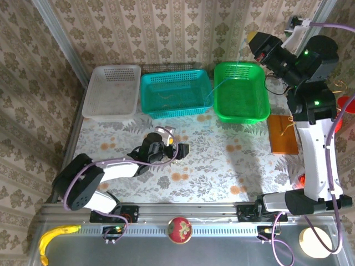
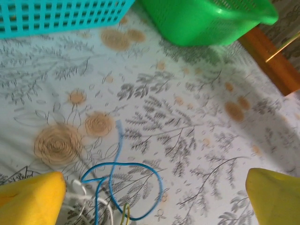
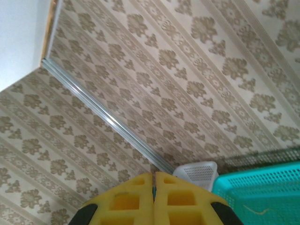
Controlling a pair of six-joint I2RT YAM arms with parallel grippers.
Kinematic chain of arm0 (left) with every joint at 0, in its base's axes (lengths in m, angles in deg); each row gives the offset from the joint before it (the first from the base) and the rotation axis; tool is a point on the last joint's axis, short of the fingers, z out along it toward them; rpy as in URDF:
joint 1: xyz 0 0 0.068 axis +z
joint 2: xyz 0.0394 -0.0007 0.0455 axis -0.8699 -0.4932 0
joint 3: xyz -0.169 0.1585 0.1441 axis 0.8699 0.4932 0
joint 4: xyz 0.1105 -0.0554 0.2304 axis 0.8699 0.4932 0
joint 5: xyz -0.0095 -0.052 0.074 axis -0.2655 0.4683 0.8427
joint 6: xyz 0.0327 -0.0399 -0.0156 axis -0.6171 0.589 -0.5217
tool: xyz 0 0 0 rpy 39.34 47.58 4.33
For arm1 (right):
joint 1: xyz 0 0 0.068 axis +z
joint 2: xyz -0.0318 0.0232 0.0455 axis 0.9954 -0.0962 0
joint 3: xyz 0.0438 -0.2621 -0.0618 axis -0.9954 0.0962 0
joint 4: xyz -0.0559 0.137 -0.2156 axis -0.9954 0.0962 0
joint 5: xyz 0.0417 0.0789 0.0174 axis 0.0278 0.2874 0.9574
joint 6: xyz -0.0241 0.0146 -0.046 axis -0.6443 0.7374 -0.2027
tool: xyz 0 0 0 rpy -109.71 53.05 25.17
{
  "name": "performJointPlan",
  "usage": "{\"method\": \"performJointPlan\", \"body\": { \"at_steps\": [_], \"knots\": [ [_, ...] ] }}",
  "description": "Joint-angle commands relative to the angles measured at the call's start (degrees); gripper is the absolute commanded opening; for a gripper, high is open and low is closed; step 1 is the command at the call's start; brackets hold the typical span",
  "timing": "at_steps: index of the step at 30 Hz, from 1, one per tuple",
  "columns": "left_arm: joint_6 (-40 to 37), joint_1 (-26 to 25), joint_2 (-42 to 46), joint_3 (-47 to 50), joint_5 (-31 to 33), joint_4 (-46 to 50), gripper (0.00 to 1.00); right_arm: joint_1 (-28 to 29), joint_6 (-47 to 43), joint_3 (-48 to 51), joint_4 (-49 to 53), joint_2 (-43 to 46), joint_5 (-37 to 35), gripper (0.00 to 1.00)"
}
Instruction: Untangle the cables
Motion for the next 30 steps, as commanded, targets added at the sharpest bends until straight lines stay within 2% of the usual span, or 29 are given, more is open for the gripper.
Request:
{"method": "performJointPlan", "body": {
  "at_steps": [1,9,23,30],
  "knots": [
    [0.13,0.95,3.84,-2.17,-1.06,6.67,1.0,0.02,-1.05,2.0,-3.02,-0.52,1.0,0.0],
    [1.79,2.4,10.52,-2.82,0.4,12.22,1.0,0.07,-4.61,1.3,-2.88,-6.37,-1.7,0.0],
    [2.5,4.46,17.11,-5.86,0.36,18.9,1.0,-0.25,-21.3,-22.48,10.33,-25.05,-16.03,0.0],
    [2.42,6.22,19.22,-6.04,-0.77,20.43,1.0,-0.25,-25.04,-23.06,10.9,-29.81,-20.17,0.0]
  ]
}}
